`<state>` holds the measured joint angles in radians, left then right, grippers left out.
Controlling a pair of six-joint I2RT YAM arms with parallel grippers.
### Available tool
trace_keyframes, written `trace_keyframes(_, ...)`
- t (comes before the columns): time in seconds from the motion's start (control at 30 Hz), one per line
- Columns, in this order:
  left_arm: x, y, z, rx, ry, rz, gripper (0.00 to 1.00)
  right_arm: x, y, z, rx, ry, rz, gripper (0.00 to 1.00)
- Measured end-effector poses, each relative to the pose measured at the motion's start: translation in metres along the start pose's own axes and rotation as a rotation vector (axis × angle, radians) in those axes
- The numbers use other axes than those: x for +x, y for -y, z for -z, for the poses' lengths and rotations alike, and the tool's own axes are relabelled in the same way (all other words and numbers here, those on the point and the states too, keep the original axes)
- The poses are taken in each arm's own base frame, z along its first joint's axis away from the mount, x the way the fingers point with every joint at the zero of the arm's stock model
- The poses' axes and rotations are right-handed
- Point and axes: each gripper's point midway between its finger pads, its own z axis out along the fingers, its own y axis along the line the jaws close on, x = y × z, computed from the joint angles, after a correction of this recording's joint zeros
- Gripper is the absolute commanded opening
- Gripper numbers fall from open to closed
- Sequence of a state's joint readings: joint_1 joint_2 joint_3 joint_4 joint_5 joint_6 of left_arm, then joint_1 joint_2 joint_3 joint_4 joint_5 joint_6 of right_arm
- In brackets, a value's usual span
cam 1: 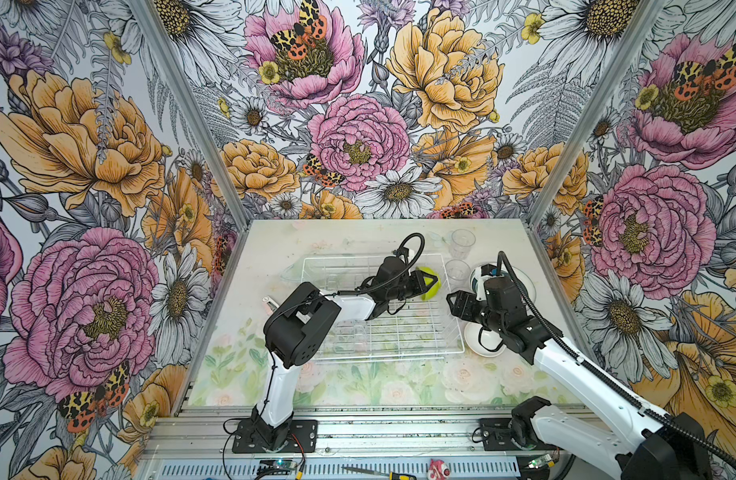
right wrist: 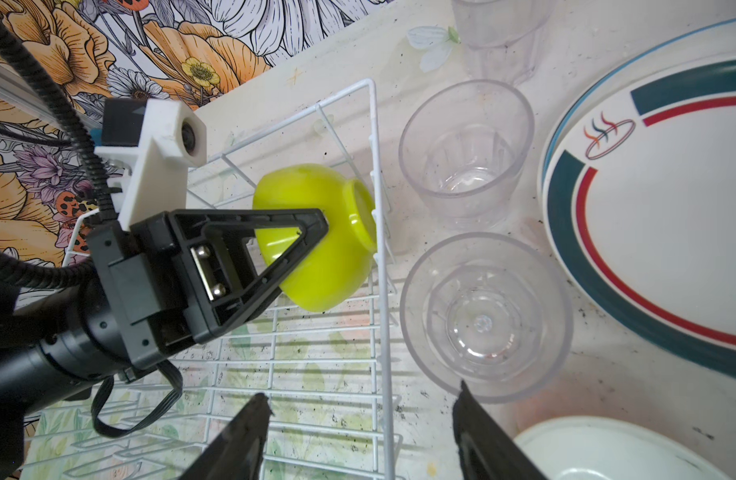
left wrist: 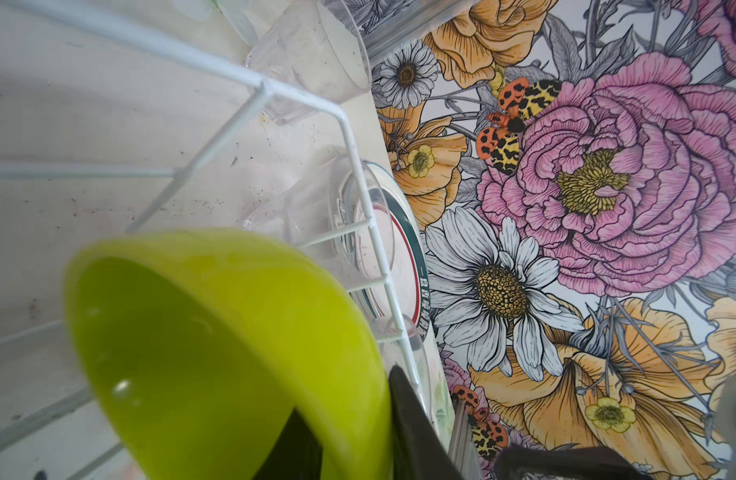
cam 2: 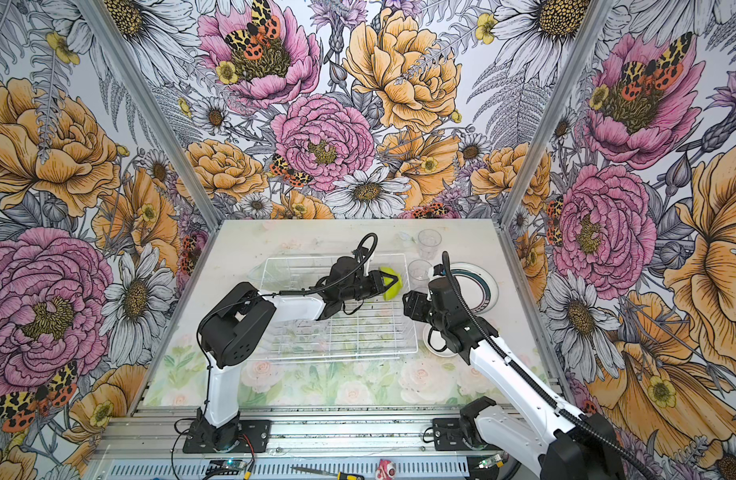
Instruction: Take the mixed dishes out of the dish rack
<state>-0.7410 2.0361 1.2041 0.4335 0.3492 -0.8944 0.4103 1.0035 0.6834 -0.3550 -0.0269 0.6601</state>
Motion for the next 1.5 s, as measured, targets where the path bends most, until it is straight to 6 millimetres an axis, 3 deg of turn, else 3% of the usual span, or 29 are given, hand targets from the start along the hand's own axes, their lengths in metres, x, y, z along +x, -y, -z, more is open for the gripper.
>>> trace_keyframes(0.23, 0.009, 0.007, 0.009, -0.091, -0.044, -0.111, 0.18, -0.002, 0.002, 0.000, 0.006, 0.006, -0.003, 0.71)
trace_keyframes(0.37, 0.000, 0.021, 0.021, -0.111, -0.036, -0.168, 0.01, -0.002, 0.003, 0.001, 0.007, 0.007, -0.001, 0.71)
trace_keyframes(0.53, 0.006, 0.028, 0.034, -0.148, -0.053, -0.227, 0.05, 0.000, -0.001, 0.001, -0.018, -0.009, 0.000, 0.71)
trace_keyframes(0.6, 0.015, 0.027, 0.039, -0.166, -0.076, -0.247, 0.16, 0.002, -0.003, 0.000, -0.031, -0.019, 0.004, 0.71)
trace_keyframes(0.7, 0.028, 0.031, 0.043, -0.171, -0.102, -0.271, 0.51, 0.003, -0.009, -0.002, -0.054, -0.043, 0.008, 0.71)
trace_keyframes(0.73, 0.031, 0.034, 0.044, -0.167, -0.105, -0.279, 0.57, 0.003, -0.011, -0.003, -0.062, -0.052, 0.010, 0.71)
trace_keyframes(0.83, 0.036, 0.038, 0.049, -0.173, -0.108, -0.289, 0.59, 0.002, -0.018, -0.007, -0.081, -0.078, 0.009, 0.71)
trace_keyframes(0.97, 0.033, 0.036, 0.063, -0.202, -0.084, -0.284, 0.71, 0.003, -0.023, -0.013, -0.095, -0.106, 0.008, 0.71)
trace_keyframes(1.1, 0.028, 0.027, 0.086, -0.258, -0.038, -0.273, 0.96, 0.002, -0.030, -0.018, -0.105, -0.140, 0.015, 0.68)
trace_keyframes(1.33, 0.008, 0.049, 0.130, -0.234, 0.087, -0.284, 0.99, 0.027, -0.035, -0.036, -0.080, -0.252, 0.063, 0.67)
trace_keyframes(1.5, -0.010, 0.043, 0.157, -0.257, 0.172, -0.275, 0.99, 0.040, -0.040, -0.046, -0.057, -0.324, 0.105, 0.67)
